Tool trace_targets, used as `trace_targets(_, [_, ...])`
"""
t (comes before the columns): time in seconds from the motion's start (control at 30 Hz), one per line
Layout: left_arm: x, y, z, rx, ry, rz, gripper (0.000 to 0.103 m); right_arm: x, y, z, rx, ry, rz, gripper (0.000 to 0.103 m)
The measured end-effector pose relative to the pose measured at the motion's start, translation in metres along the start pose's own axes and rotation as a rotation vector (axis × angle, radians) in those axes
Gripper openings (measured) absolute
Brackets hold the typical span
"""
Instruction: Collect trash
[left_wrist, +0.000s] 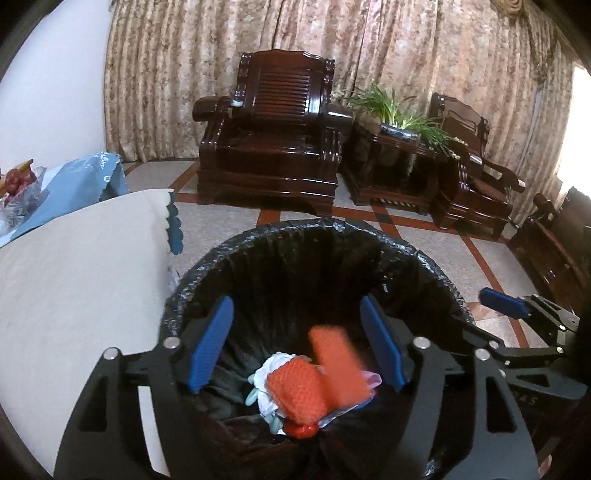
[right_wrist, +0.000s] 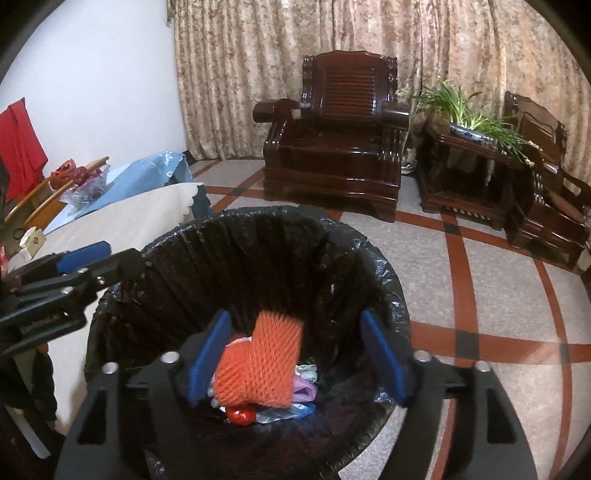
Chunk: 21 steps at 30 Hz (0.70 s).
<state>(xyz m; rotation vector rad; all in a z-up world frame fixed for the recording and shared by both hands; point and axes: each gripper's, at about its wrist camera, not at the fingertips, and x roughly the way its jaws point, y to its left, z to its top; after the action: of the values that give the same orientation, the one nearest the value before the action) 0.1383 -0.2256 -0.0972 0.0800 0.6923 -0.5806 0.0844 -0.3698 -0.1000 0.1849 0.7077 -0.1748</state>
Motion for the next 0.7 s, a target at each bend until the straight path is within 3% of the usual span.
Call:
trace_targets(0.1, [-0.013, 0.009, 0.002, -0.010, -0.022, 0.023, 0.082, -0.008, 0.003, 0.001, 0.008, -0.012, 0.007, 0.096])
trace_targets(0.2, [-0.029, 0.015, 0.006, -0.006, -0.044, 0.054, 0.090, -0.017, 0.011, 0.005, -0.001, -0.022, 0.030, 0.097])
trace_targets(0.7, [-0.114, 0.033, 0.005, -0.021, -0.074, 0.142, 0.094, -0.078, 0.056, 0.028, -0.004, -0.085, 0.151, 0.097])
